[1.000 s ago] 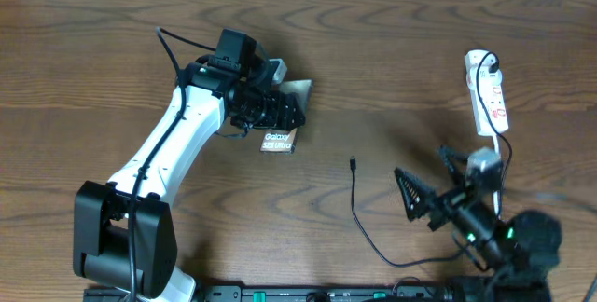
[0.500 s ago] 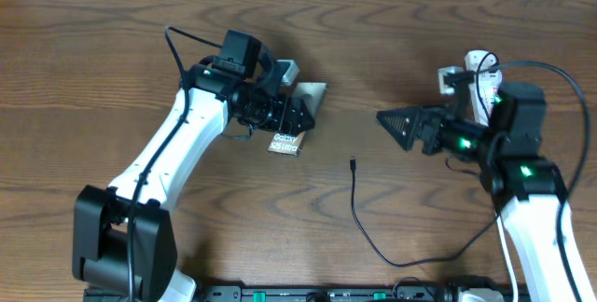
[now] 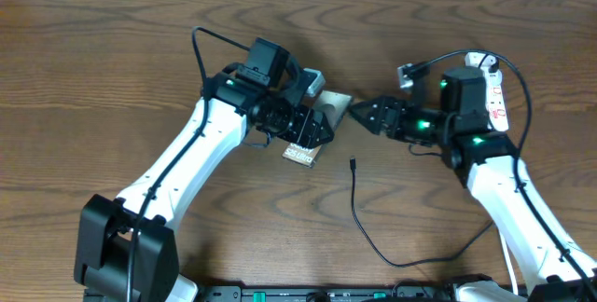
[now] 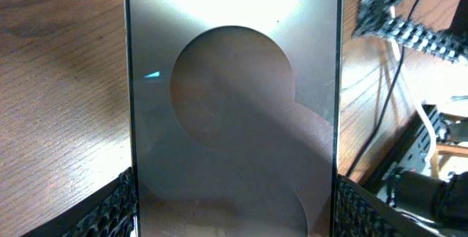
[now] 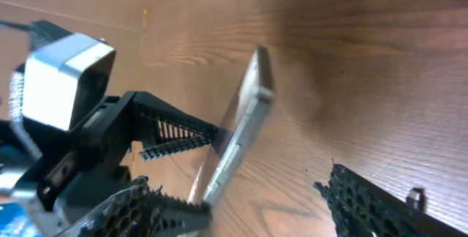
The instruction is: Plug charger to phone and switch on socket
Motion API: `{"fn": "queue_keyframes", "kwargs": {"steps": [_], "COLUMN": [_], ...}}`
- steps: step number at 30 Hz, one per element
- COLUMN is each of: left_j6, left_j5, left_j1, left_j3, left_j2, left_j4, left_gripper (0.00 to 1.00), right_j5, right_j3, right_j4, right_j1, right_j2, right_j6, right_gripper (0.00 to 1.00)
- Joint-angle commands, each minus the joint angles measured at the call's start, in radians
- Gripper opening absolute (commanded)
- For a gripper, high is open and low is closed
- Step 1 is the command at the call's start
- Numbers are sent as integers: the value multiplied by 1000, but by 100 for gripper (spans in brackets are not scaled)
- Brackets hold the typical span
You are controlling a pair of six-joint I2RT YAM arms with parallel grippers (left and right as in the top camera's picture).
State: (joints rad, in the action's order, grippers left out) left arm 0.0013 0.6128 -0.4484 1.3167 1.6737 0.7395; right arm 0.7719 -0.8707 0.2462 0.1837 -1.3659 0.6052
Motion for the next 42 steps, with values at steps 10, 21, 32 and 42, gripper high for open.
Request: {"fn": "queue_keyframes", "kwargs": {"steps": [10,21,32,42], "left_j6": [18,32,32,32], "left_j5": [-37,-36,-37,-37], "left_j1": [-23,-23,-23,-23], "left_j3": [9,9,9,9], "left_j2": [-26,-26,-26,-26], "left_j4": [-25,-24,-24,-27], "left_gripper": [65,65,65,65], "right_j5": [-273,-187,-226,-299], "right_j3": [-16,-16,-16,-16], "right_j4": [-8,-126,-141,-137], "right_j1": [143,159,179,224], "right_j2": [-31,-100,-101,-101], "right_j6": [214,229,247,248], "right_gripper": [56,37,22,29]}}
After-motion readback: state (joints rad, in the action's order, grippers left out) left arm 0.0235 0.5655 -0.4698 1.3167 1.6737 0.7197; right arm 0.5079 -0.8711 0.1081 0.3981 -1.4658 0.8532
